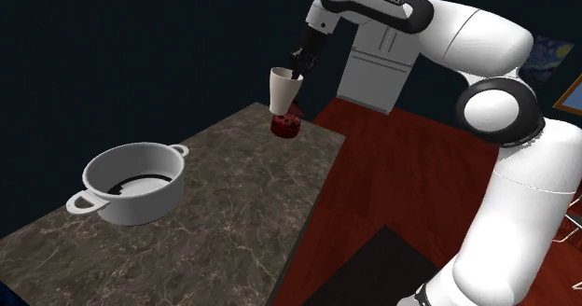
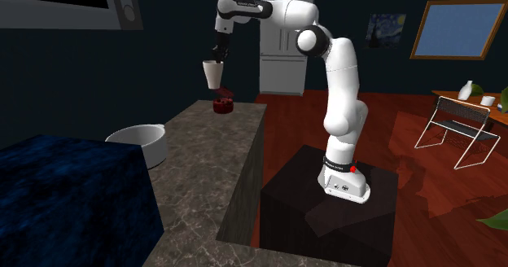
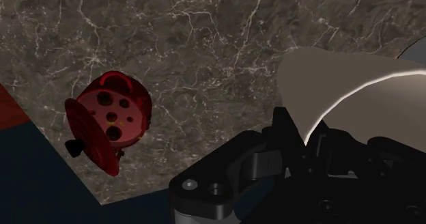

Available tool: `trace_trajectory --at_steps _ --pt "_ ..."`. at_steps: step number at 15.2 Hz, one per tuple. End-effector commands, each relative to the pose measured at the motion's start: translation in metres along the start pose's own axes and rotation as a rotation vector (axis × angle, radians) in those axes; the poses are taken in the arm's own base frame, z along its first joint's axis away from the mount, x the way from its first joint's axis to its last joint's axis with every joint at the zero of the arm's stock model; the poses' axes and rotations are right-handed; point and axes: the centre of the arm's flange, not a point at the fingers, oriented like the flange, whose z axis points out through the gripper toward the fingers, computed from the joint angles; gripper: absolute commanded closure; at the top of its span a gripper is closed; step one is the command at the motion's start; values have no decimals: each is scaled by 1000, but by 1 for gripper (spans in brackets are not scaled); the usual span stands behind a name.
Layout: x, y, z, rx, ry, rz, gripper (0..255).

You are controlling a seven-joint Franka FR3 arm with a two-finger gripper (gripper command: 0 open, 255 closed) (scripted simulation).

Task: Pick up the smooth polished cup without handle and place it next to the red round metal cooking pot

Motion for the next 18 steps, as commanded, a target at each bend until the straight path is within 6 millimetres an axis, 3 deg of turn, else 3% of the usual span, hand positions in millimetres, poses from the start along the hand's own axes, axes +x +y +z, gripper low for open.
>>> trace_trajectory --at_steps 1,5,18 --pt "14 23 -2 -1 1 -1 255" --pt "40 68 -4 -1 1 -1 255" --pt "30 77 63 -1 1 -1 255"
